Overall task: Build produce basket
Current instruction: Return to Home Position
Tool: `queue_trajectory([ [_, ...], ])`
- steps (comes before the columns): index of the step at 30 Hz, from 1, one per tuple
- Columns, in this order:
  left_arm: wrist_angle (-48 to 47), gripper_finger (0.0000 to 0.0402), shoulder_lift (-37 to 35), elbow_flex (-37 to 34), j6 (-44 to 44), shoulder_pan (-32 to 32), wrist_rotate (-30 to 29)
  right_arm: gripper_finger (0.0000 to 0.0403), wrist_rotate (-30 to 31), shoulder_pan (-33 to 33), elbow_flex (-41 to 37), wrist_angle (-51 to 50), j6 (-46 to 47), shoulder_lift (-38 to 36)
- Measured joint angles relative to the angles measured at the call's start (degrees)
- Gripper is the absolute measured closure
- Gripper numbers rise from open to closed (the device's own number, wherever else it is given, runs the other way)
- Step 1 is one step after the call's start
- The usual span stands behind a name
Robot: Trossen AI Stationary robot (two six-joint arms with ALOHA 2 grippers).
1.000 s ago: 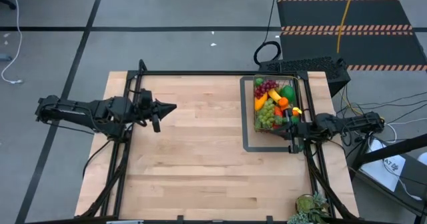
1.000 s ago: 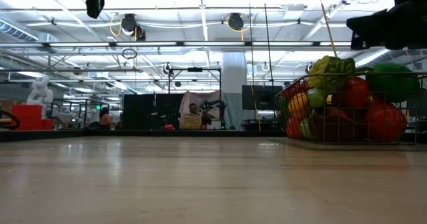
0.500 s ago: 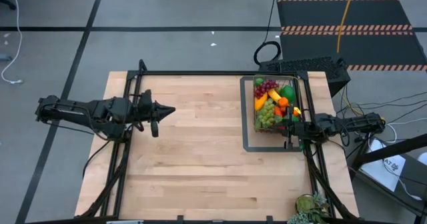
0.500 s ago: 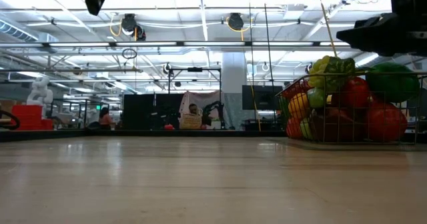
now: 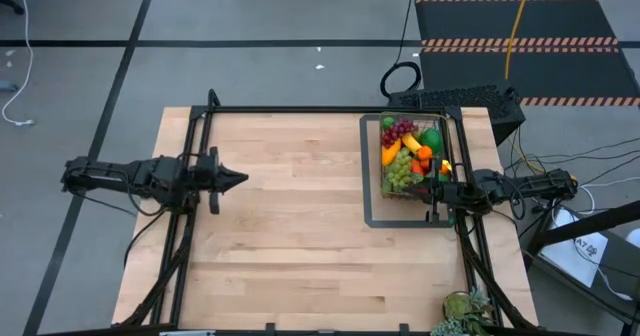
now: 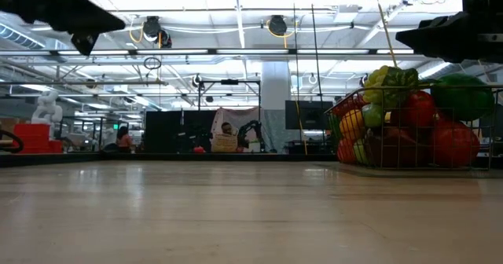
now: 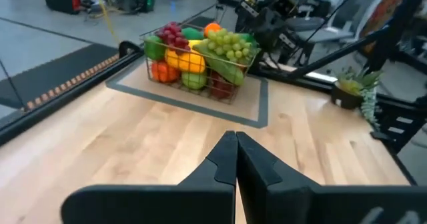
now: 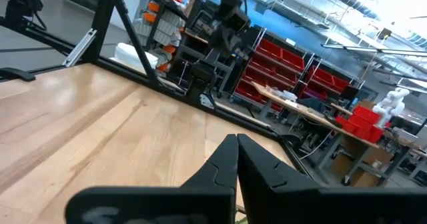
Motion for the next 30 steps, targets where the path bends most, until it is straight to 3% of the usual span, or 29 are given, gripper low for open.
queue_trajectory([
  [7,2.88,0.0401,-9.78,-7.58,2.82,0.00,4.41,0.0403,-0.06,0.00,-0.02,0.06,-0.02,0.00],
  [20,4.39,0.0401,-18.57,-13.81,12.61,0.00,6.95,0.0403,-0.13,0.00,-0.02,0.11,-0.01,0.00],
  [25,13.13,0.0401,-18.82,-18.68,13.33,0.26,11.93,0.0403,-0.14,0.00,-0.02,0.11,-0.02,0.00],
  [30,16.94,0.0401,-18.82,-21.69,12.84,1.13,13.19,0.0403,-0.15,0.00,-0.02,0.13,-0.02,0.02],
])
